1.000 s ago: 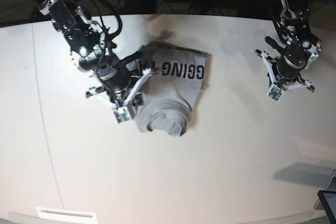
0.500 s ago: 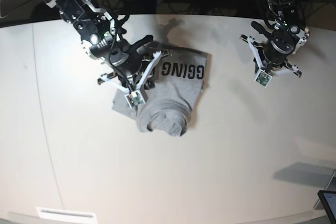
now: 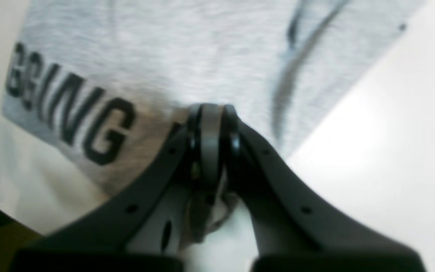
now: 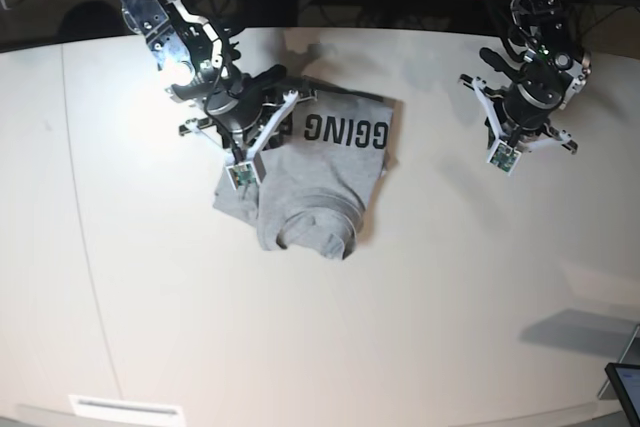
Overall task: Fold the T-shirt properly
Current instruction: 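Press both grippers on the bundle to square it, then open them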
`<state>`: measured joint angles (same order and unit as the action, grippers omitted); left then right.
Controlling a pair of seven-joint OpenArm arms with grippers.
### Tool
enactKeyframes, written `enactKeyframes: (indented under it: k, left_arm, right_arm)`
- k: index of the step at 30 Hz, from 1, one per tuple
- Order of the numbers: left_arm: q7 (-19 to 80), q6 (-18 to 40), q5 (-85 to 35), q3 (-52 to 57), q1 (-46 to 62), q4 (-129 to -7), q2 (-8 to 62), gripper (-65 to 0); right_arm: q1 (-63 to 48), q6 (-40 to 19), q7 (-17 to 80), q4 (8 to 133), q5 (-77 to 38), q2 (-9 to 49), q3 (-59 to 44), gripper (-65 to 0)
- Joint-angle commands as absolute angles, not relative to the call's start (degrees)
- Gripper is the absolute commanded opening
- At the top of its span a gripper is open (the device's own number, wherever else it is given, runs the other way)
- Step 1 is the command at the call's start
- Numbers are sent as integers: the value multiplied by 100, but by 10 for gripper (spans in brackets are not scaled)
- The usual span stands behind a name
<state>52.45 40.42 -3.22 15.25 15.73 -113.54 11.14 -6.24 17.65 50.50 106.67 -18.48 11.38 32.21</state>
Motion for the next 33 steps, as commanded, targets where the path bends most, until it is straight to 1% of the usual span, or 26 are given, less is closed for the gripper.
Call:
enactKeyframes:
  k: [1, 7, 11, 15, 18, 23, 27, 30, 33]
  left_arm:
    - [5147, 4000, -356, 1552, 1534, -11468, 1174, -650]
    - [5147, 4000, -365, 1534, 1182, -11521, 936, -650]
    - [5147, 4000, -365, 1499, 769, -11503, 611, -650]
    - [5182, 4000, -365, 1411, 303, -11459, 330, -650]
    - [5191, 4000, -365, 910, 119, -11459, 303, -650]
    - [5191, 4000, -365, 40, 163, -11459, 295, -650]
    - [5165, 4000, -365, -382, 154, -11424, 286, -650]
    - [5156, 4000, -365, -409, -31, -11064, 277, -650]
    - [5147, 4000, -365, -418, -312, -10387, 286, -650]
  right_arm:
    - [-576, 1745, 4971, 10756, -1842, 1130, 3187, -620]
    - [-338, 1745, 5103, 11275, -1842, 1147, 3222, -620]
    - [84, 1745, 5622, 11284, -1842, 1086, 3231, -620]
    - [189, 1745, 5640, 11284, -1842, 1086, 3204, -620]
    - [189, 1745, 5622, 11266, -1842, 1086, 3196, -620]
    - [189, 1745, 5622, 11266, -1842, 1121, 3187, -620]
    - [189, 1745, 5640, 11257, -1842, 1138, 3187, -620]
    - [171, 1745, 5640, 11257, -1842, 1138, 3187, -620]
    - [154, 1745, 5640, 11257, -1842, 1138, 3187, -620]
